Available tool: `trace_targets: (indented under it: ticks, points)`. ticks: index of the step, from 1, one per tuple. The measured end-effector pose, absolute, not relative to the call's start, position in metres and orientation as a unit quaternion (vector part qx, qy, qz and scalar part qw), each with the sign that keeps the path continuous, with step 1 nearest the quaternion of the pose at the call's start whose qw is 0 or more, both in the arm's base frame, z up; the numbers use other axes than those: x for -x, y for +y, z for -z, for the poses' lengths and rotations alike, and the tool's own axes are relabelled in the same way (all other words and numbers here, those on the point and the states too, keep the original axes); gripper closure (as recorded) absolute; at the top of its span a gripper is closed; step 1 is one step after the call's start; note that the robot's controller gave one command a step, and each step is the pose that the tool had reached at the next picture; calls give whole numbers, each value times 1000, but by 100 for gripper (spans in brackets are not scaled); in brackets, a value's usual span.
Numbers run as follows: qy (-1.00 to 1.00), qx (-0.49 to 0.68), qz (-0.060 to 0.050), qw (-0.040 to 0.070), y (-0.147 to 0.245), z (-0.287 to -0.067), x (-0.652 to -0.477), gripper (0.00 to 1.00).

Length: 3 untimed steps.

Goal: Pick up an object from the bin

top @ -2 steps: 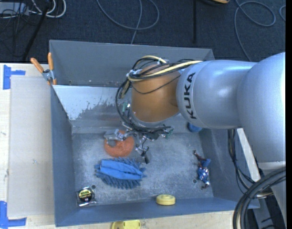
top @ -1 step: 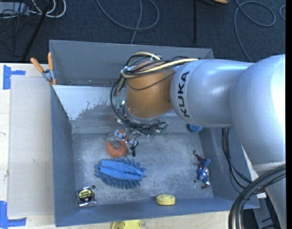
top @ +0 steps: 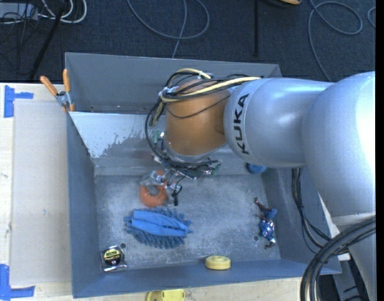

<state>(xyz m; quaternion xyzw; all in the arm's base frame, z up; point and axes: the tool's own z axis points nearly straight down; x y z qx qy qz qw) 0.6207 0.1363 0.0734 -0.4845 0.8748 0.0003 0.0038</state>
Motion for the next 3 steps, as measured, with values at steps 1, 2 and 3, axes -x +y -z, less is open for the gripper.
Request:
trace_targets:
  ticks: [1,2,3]
  points:
    - [874,485,-2,-2,137,-122,-615,100]
    - [838,546,2,6,91,-106,-600,100]
    - [829,559,-4,-8,74,-111,-587,100]
